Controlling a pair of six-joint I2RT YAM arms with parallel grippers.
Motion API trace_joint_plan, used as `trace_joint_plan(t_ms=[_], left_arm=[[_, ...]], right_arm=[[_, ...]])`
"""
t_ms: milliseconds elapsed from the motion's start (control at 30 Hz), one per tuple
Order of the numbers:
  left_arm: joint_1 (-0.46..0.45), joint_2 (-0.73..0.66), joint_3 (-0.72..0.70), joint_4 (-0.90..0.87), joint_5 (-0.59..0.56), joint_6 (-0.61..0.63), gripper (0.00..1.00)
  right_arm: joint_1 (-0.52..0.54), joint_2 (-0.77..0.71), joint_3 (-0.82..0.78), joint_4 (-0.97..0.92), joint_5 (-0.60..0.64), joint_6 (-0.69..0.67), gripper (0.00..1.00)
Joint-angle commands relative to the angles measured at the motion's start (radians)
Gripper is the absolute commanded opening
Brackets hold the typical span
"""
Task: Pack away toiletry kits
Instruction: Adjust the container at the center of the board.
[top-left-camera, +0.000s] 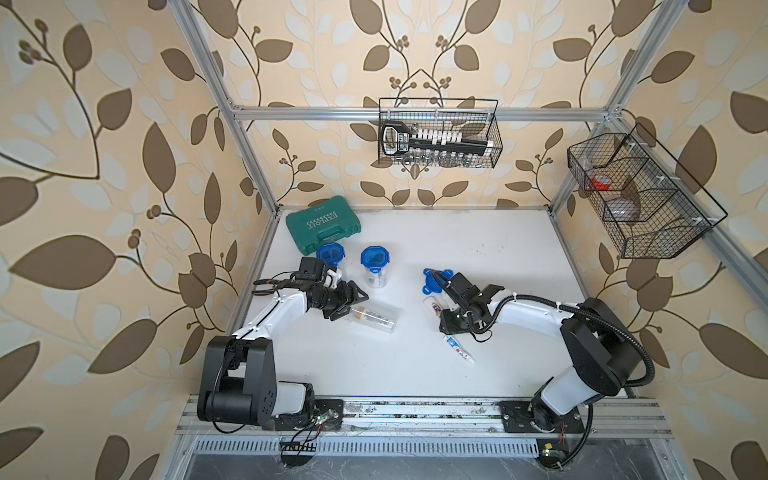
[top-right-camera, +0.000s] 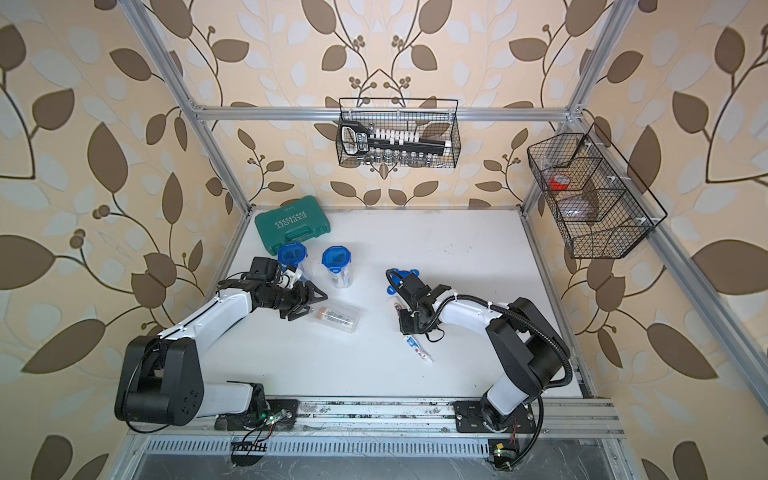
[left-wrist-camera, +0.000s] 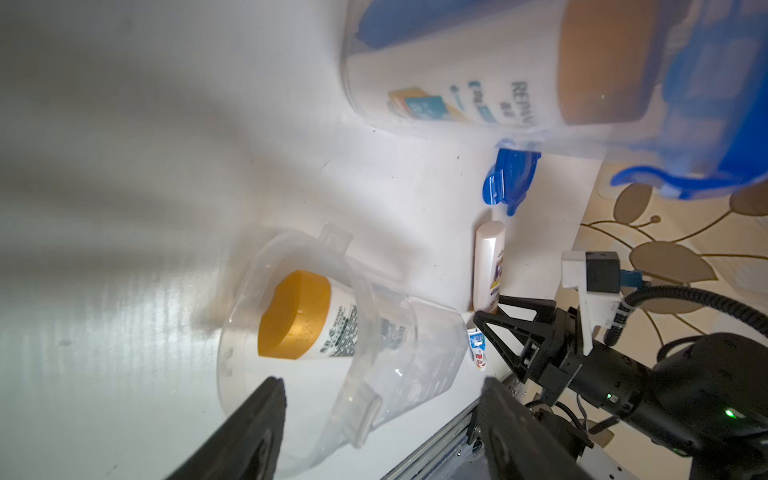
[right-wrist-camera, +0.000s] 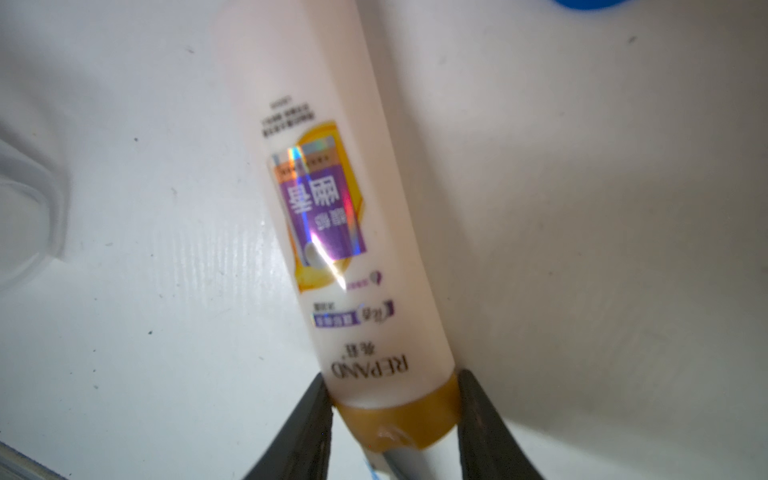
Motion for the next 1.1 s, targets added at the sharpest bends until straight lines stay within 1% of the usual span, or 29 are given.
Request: trace_joint_plan(t_ms=[0, 167, 267, 433, 600, 700, 900, 1067], left_arm=[[-0.02, 0.012, -0.002, 0.037, 0.034, 0.005, 0.72], [-0.083, 0.038, -0.001, 0.061, 0.022, -0.008, 0.64], [-0.102, 0.03, -0.014, 0.083, 0.021, -0.026, 0.59], [-0.119, 0.036, -0.032, 0.116, 0.023, -0.051, 0.56], [-0.16, 0.047, -0.046, 0.164, 0.014, -0.086, 0.56], [-0.183, 0.052, -0.061, 0.198, 0.007, -0.111, 0.55], [-0.2, 0.04, -0.083, 0.236, 0.011, -0.137, 0.41], [-0.202, 0.027, -0.084, 0.232, 0.012, -0.136, 0.28]], right_arm=[[-0.027, -0.041, -0.059, -0.019, 0.005, 0.011, 0.41], [-0.067, -0.081, -0.094, -0.01, -0.011, 0.016, 0.4], [-0.083, -0.084, -0.098, -0.009, -0.014, 0.011, 0.4], [-0.096, -0.071, -0.101, -0.005, -0.022, 0.008, 0.41], [-0.127, -0.08, -0.115, 0.013, -0.045, 0.022, 0.51], [-0.158, -0.135, -0.129, 0.037, -0.073, 0.035, 0.57], [-0.254, -0.307, -0.165, 0.064, -0.108, 0.078, 0.64], [-0.324, -0.362, -0.166, 0.024, -0.107, 0.073, 0.65]])
